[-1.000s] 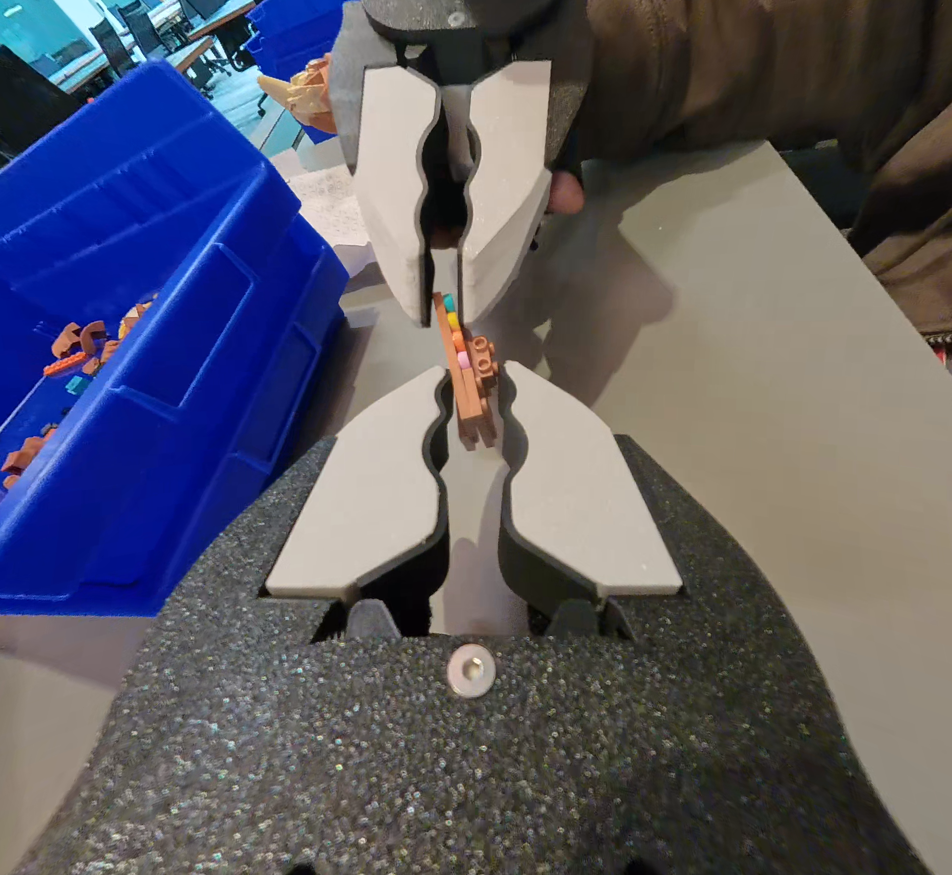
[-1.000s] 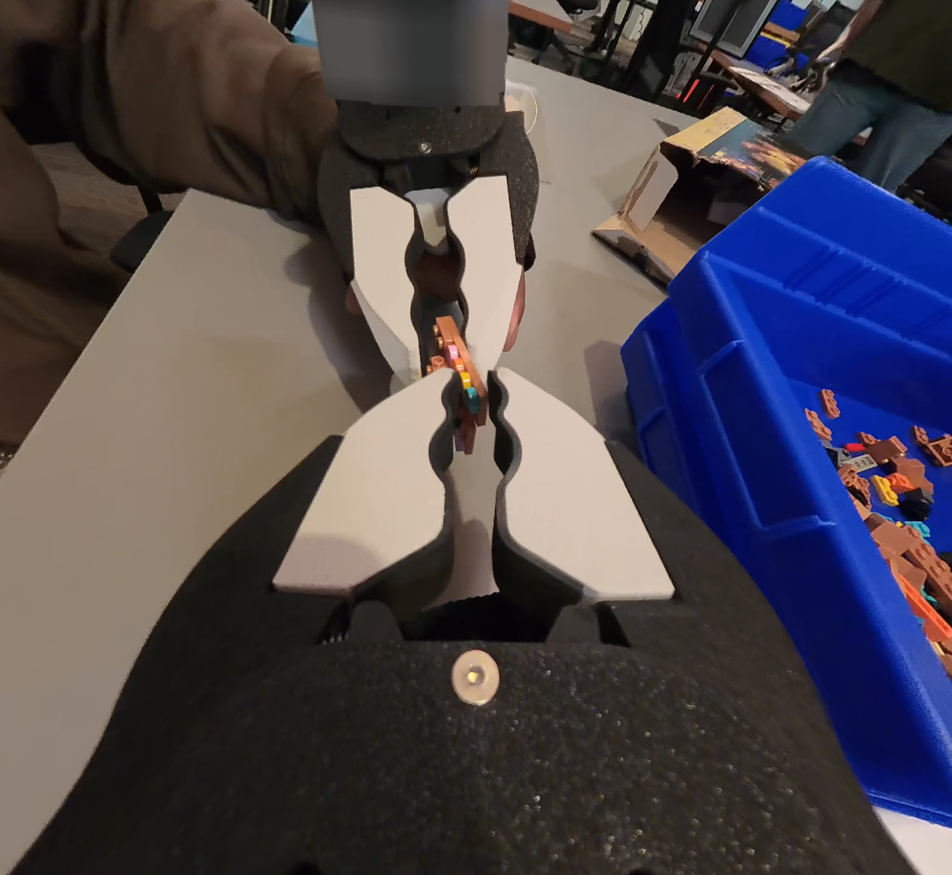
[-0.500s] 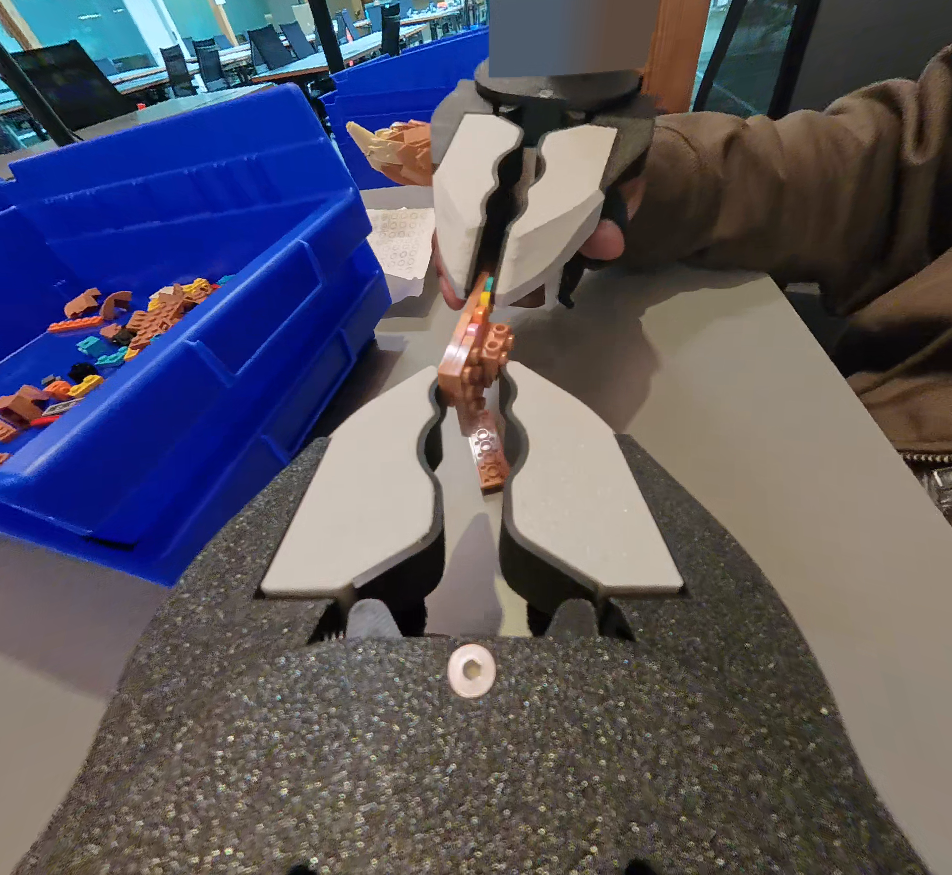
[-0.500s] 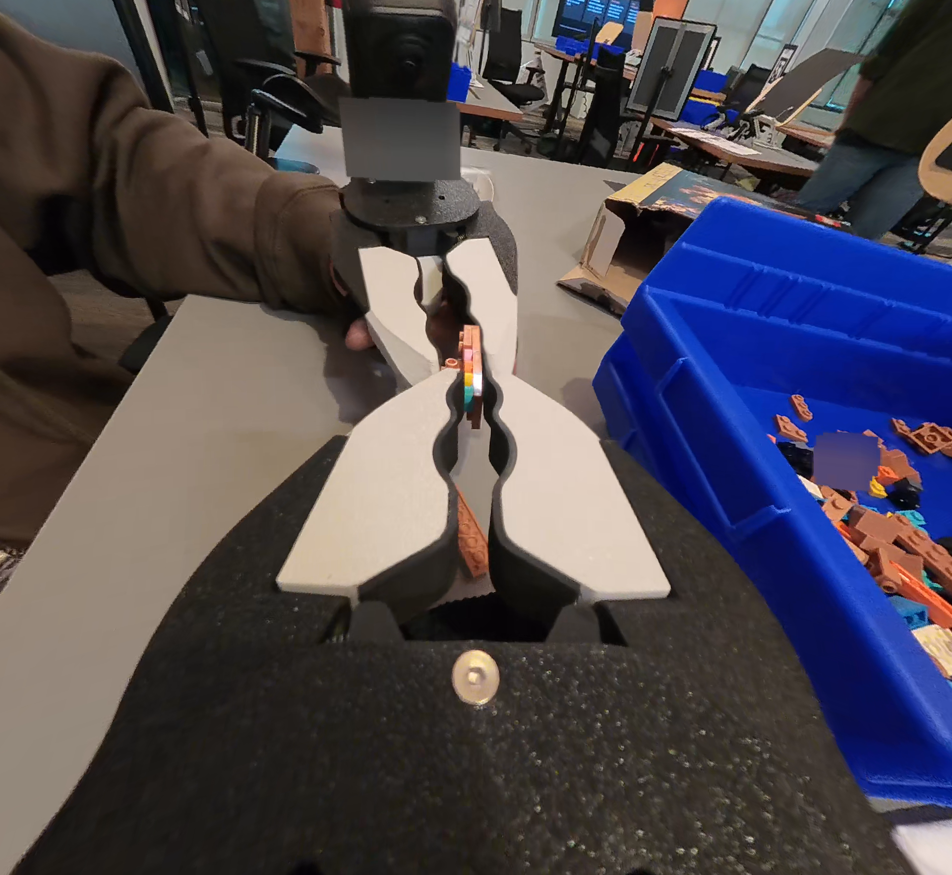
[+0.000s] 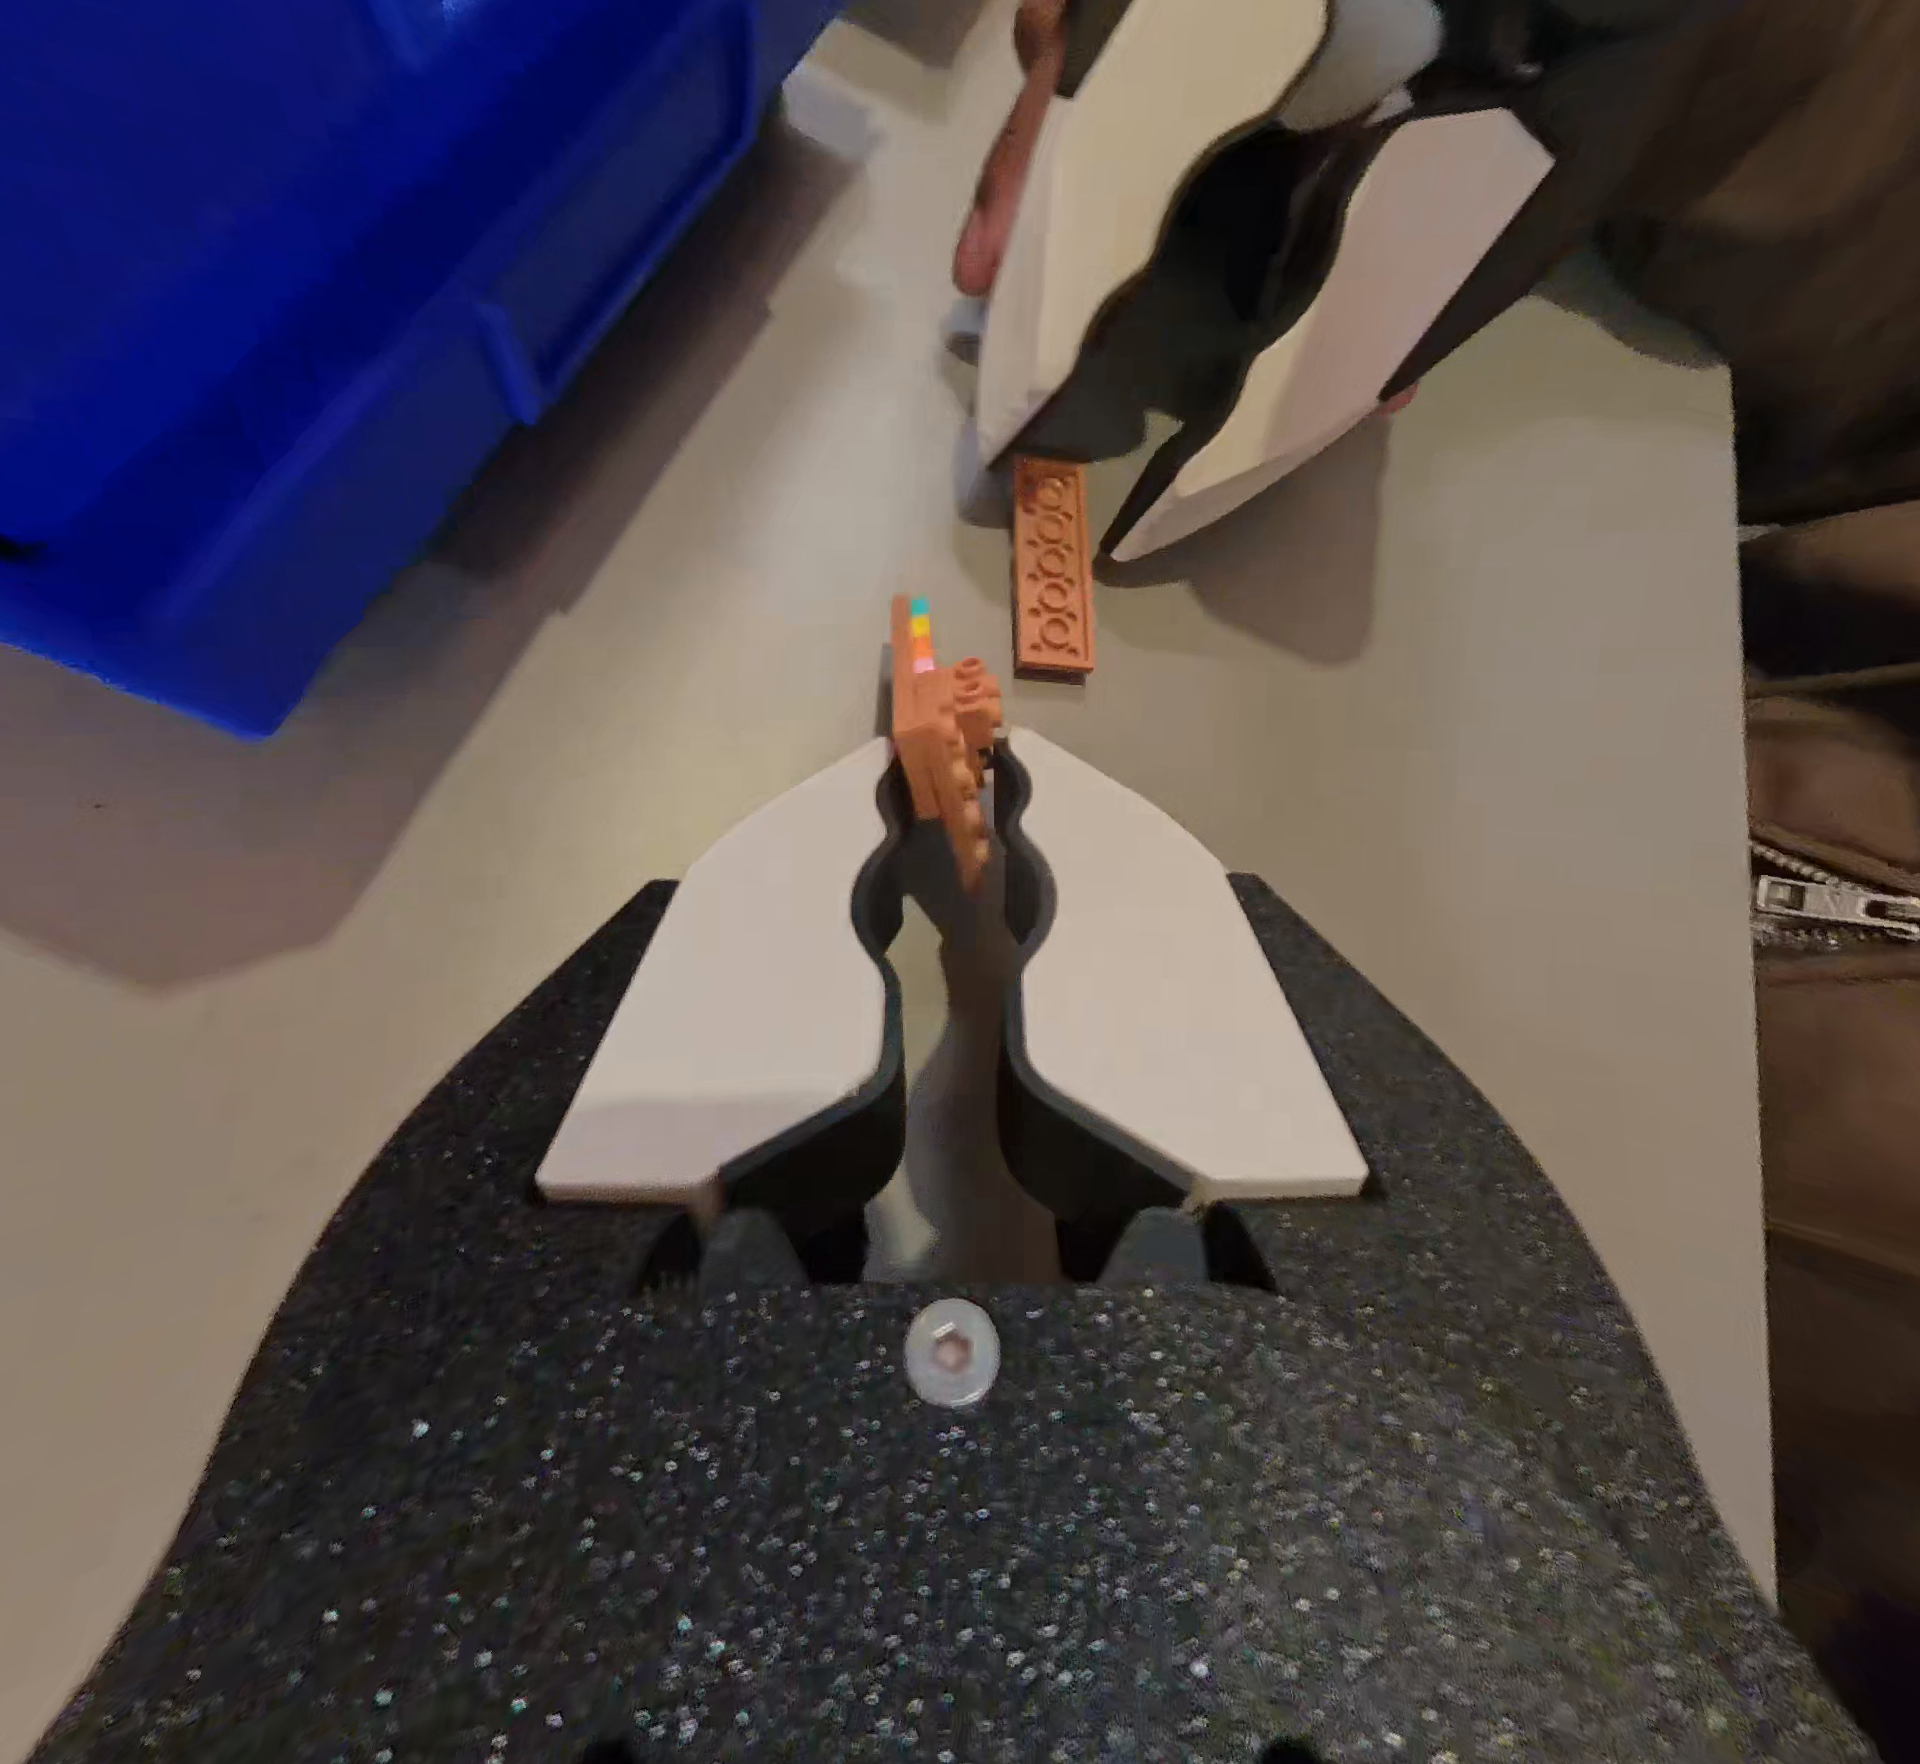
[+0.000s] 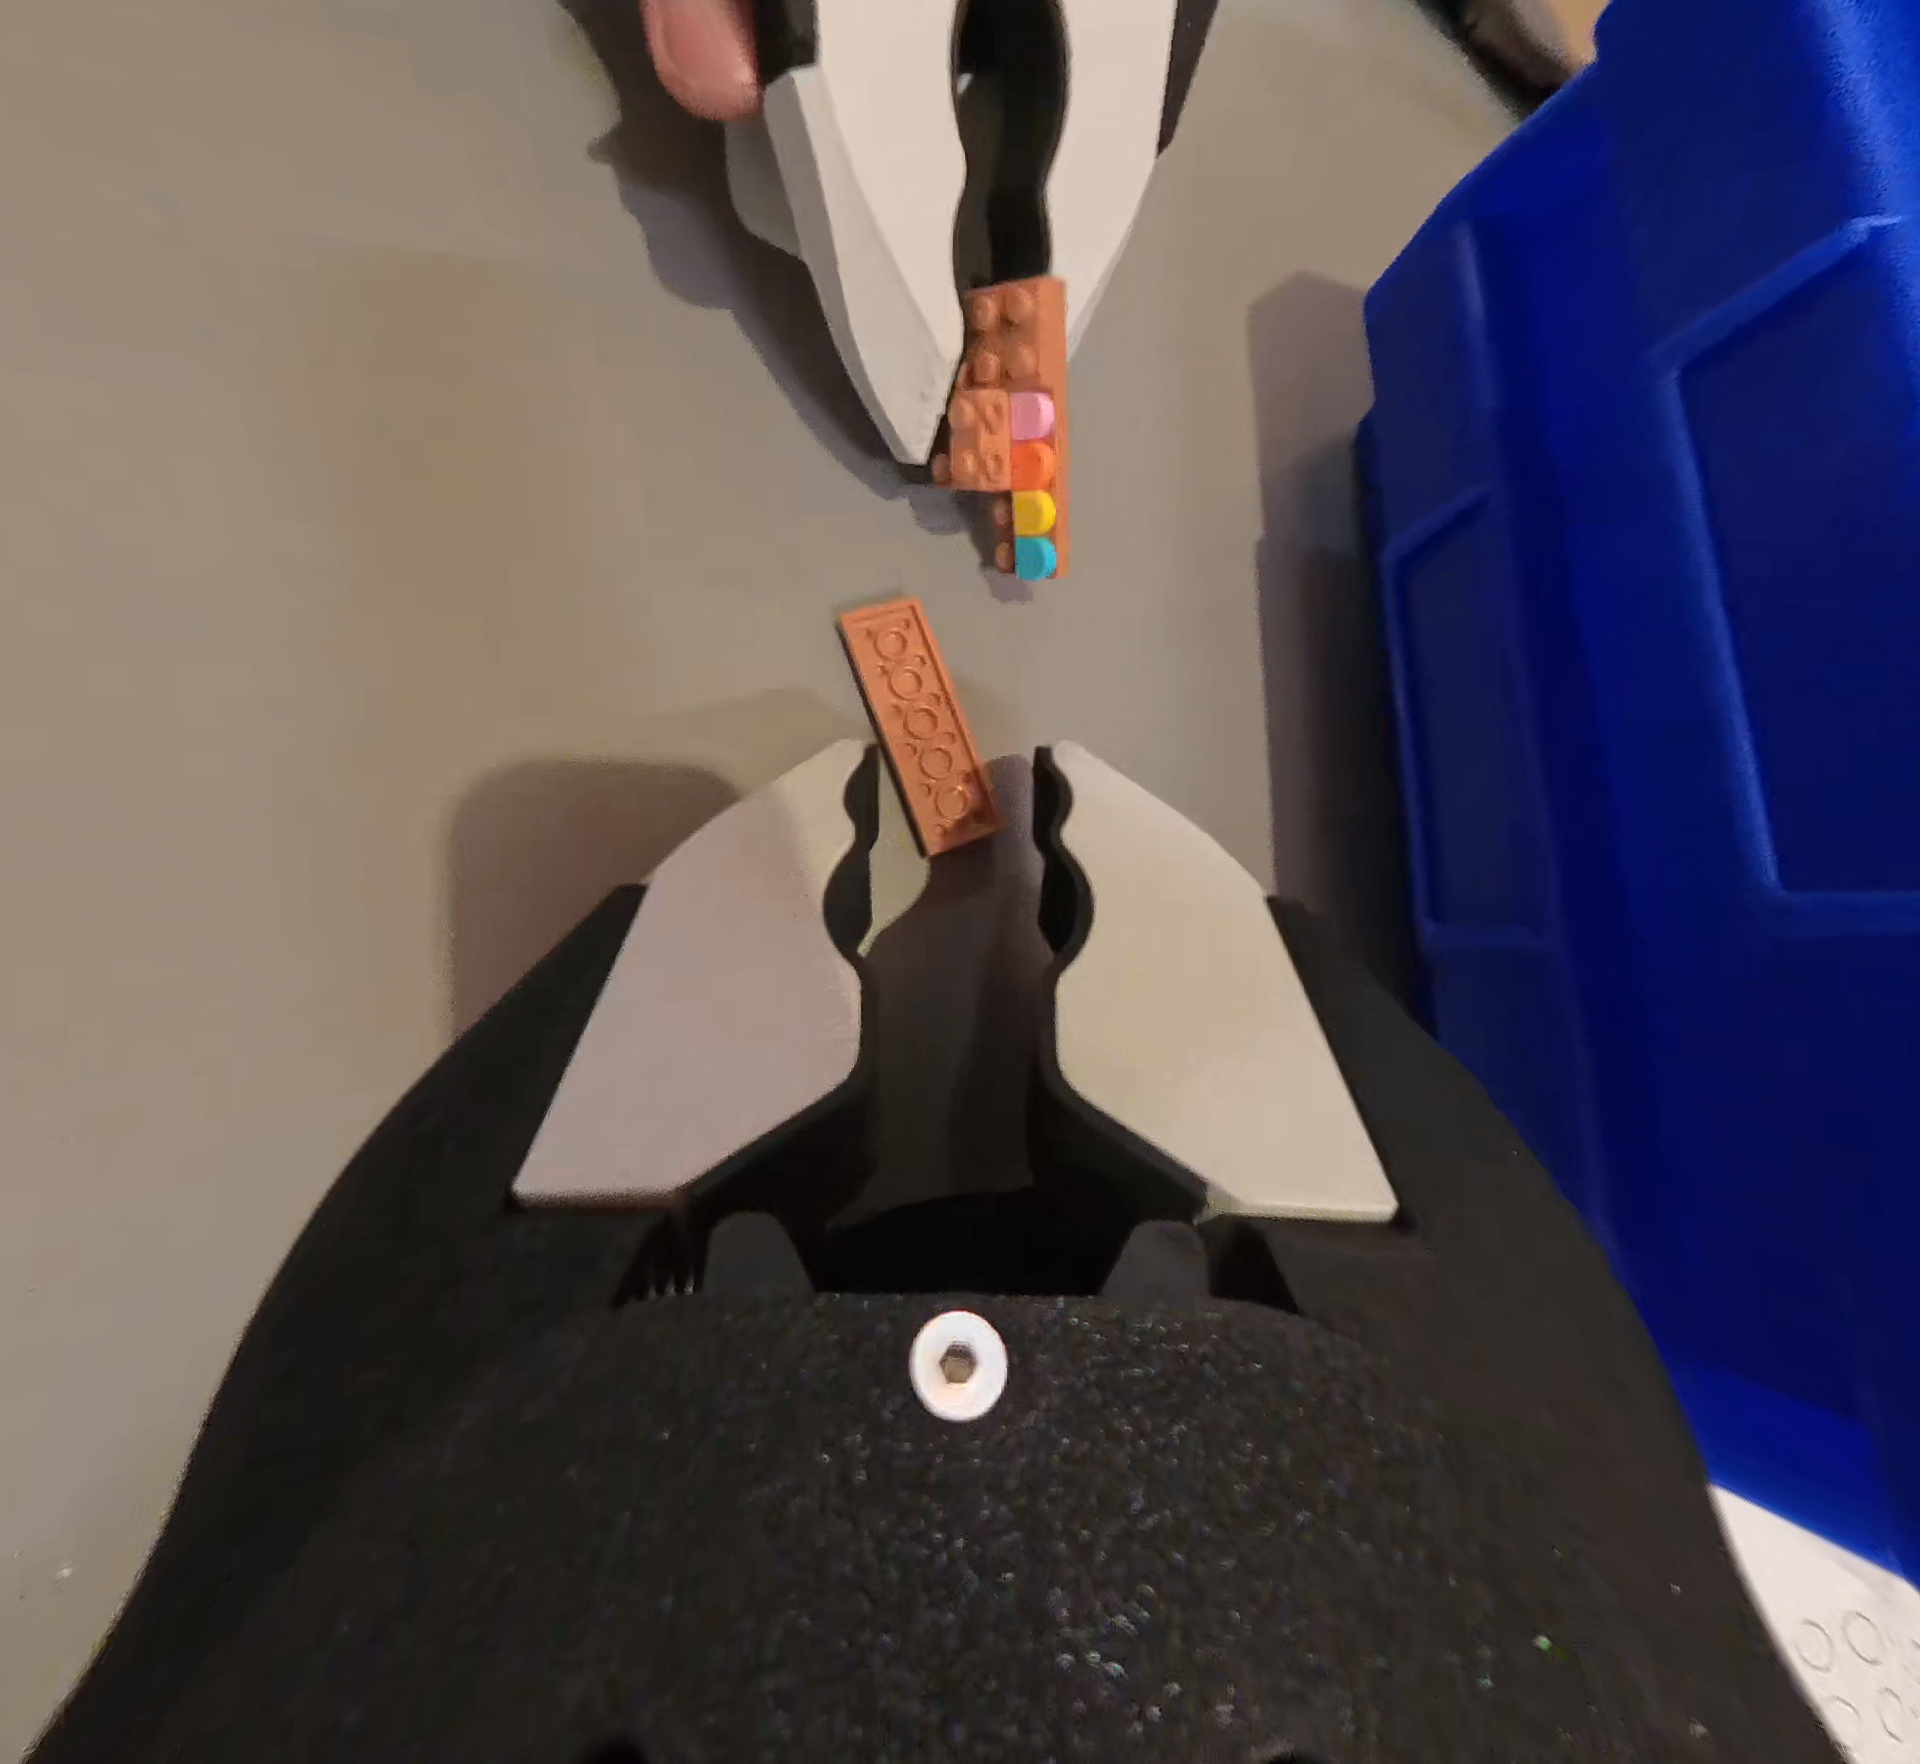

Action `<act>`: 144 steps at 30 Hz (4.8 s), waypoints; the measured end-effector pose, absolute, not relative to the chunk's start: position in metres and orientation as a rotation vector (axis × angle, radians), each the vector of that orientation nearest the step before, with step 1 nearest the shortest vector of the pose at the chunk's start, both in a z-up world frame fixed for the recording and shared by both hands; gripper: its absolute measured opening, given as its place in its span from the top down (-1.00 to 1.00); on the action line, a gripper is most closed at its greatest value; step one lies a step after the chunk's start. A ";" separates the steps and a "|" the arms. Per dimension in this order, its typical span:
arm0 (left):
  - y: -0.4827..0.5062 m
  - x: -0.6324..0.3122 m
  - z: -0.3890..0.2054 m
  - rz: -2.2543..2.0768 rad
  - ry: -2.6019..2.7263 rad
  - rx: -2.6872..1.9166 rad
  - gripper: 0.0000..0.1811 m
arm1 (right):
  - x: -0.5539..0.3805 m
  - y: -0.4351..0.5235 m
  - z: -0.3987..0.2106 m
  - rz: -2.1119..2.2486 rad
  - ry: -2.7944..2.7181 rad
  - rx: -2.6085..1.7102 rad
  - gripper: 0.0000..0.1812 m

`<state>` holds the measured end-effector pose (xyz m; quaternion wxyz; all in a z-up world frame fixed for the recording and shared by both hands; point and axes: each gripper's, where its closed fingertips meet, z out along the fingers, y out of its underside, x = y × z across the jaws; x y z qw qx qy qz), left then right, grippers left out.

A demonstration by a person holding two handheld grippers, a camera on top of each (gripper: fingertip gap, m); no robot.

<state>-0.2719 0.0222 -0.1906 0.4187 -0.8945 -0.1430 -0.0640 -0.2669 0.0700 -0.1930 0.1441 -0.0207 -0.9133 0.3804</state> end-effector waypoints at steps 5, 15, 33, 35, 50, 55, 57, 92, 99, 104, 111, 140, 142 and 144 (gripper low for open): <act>0.018 -0.282 -0.196 -0.056 -0.378 -2.283 0.70 | -0.264 0.070 -0.196 1.097 -2.690 -0.090 0.89; 0.015 -0.297 -0.171 0.282 -0.152 -2.241 0.47 | -0.264 0.069 -0.193 1.116 -2.651 -0.067 1.00; 0.027 -0.288 -0.151 0.463 0.049 -2.132 0.48 | -0.263 0.073 -0.197 1.076 -2.712 -0.096 0.82; 0.028 -0.287 -0.147 0.496 0.085 -2.110 0.48 | -0.268 0.073 -0.194 1.071 -2.662 -0.084 0.82; 0.033 -0.266 -0.076 0.678 0.223 -1.711 0.49 | -0.242 0.083 -0.019 2.797 -1.915 -0.233 0.83; 0.038 -0.257 -0.069 0.655 0.228 -1.676 0.50 | -0.244 0.084 -0.016 2.739 -1.871 -0.205 0.83; 0.039 -0.254 -0.060 0.607 0.200 -1.642 0.51 | -0.246 0.081 -0.017 2.645 -1.867 -0.189 0.83; 0.025 -0.318 -0.013 -0.343 -0.466 -1.246 0.59 | -0.305 0.023 -0.010 0.234 -0.744 0.541 0.83; 0.024 -0.311 -0.008 -0.229 -0.363 -1.244 0.81 | -0.303 0.020 -0.013 0.238 -0.741 0.560 0.83; 0.022 -0.310 -0.007 -0.075 -0.283 -1.254 0.82 | -0.302 0.019 -0.013 0.282 -0.763 0.554 0.82; 0.012 -0.303 -0.004 0.365 0.009 -1.272 0.81 | -0.295 0.023 -0.018 0.840 -1.122 0.449 0.73; -0.009 -0.374 -0.027 0.820 0.033 -1.378 0.81 | -0.380 0.049 -0.084 0.986 -2.070 -0.340 0.71; -0.011 -0.375 -0.027 0.835 0.022 -1.368 0.82 | -0.391 0.060 -0.075 0.933 -1.946 -0.423 0.81; -0.013 -0.378 -0.027 0.850 0.015 -1.363 0.82 | -0.396 0.071 -0.057 0.906 -1.819 -0.470 0.91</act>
